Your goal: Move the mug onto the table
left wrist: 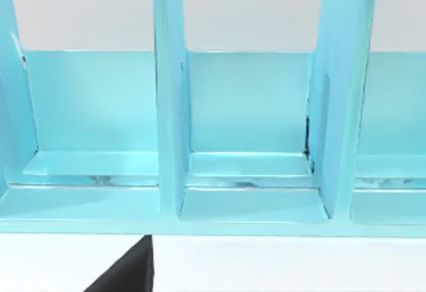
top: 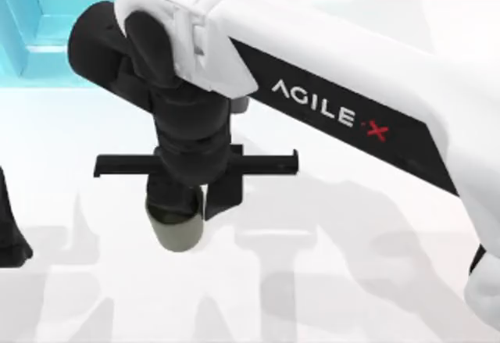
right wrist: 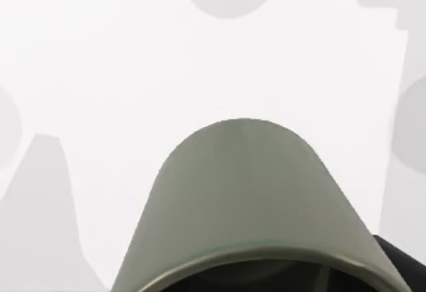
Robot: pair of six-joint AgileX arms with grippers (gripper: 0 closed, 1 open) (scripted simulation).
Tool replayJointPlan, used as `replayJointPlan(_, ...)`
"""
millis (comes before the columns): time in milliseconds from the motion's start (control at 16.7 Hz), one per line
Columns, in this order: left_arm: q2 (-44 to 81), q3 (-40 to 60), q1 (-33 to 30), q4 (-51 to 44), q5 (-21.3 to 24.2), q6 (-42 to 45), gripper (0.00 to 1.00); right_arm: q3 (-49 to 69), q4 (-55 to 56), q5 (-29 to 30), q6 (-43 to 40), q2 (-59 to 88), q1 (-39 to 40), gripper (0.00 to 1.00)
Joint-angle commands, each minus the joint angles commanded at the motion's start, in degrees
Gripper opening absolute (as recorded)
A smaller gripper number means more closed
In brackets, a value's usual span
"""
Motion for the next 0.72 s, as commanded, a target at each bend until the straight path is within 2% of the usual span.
replayJointPlan(240,0.0,0.0,0.0,0.0,0.0,0.0,1.0,-1.14,1.09,-0.32,0.07,0.01,0.01,0.0)
replayJointPlan(720,0.0,0.0,0.0,0.0,0.0,0.0,1.0,-14.39,14.56,0.01,0.7,0.18,0.69,0.0)
